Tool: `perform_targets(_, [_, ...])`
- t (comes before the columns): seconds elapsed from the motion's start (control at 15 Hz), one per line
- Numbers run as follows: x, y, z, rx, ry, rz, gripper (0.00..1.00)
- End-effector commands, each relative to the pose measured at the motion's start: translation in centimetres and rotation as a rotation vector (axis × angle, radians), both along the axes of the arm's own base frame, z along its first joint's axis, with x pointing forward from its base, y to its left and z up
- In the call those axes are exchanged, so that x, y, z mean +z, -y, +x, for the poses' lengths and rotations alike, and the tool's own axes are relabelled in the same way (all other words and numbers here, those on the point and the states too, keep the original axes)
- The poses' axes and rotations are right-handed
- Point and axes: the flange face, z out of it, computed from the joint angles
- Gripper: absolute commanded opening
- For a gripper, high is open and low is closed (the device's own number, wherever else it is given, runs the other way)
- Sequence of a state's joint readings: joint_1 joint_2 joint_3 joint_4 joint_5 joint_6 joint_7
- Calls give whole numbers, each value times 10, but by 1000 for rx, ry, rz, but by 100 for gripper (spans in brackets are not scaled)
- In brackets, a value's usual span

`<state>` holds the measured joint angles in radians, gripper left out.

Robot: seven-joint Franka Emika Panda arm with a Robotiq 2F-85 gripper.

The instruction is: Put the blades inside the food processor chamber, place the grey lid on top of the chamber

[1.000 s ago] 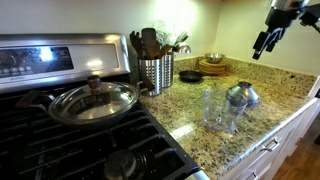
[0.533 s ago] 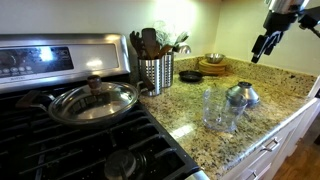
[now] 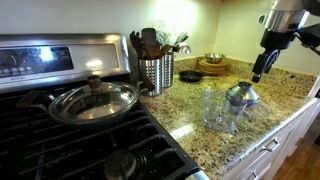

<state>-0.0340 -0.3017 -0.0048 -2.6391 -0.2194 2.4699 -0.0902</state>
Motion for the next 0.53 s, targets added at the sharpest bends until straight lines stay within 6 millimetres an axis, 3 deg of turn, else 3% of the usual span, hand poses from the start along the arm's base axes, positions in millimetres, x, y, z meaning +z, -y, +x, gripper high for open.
perform_targets(0.0, [-14,-18,-15,84,-23,43,100])
perform_targets(0.47, [-17,-24,-12,106,-49,25,100])
